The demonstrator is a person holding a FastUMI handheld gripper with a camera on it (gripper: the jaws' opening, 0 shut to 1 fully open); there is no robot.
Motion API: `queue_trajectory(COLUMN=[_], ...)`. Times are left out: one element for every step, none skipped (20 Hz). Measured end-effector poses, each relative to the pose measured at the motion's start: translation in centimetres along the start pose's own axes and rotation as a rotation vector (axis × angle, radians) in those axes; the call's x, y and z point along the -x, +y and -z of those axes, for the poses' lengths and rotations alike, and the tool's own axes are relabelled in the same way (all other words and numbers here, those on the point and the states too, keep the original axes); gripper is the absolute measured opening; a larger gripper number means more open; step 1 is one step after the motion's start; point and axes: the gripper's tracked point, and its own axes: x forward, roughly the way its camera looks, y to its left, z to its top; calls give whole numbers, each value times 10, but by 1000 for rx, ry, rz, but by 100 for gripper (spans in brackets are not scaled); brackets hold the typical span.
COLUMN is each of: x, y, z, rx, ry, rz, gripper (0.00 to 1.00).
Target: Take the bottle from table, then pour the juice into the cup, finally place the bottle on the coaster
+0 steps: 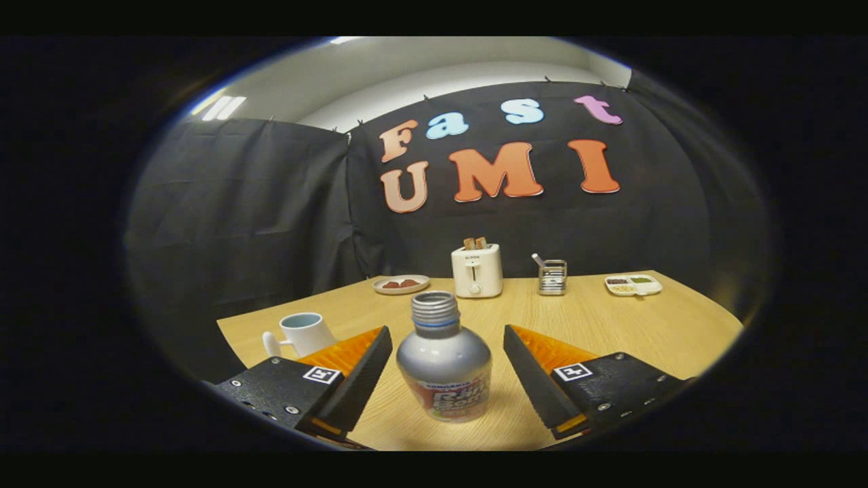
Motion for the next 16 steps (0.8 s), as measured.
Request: queue_trajectory(x=[0, -1, 0, 1, -1, -1, -1, -2, -1, -1, -3, -3, -4, -4, -5, -6], y=[0, 2, 2, 2, 2, 2, 2, 1, 0, 0, -1, 0, 1, 2, 3, 3], z=[5, 9, 14, 18, 25, 32, 38, 41, 44, 44, 44, 44, 45, 44, 43, 42], rx=[-5, -8, -11, -12, -12, -15, -21, -26, -26, -28, -31, -30, -24, -21, -18, -16], ry=[10, 18, 27, 39, 54, 74, 91, 101, 107, 109, 112, 123, 123, 126, 131, 140], rz=[1, -2, -4, -3, -2, 1, 5, 10, 20, 20, 30, 37, 43, 47, 48, 54], gripper=[98, 98, 98, 98, 98, 97, 92, 91, 87, 86, 82, 81, 81, 80, 79, 79])
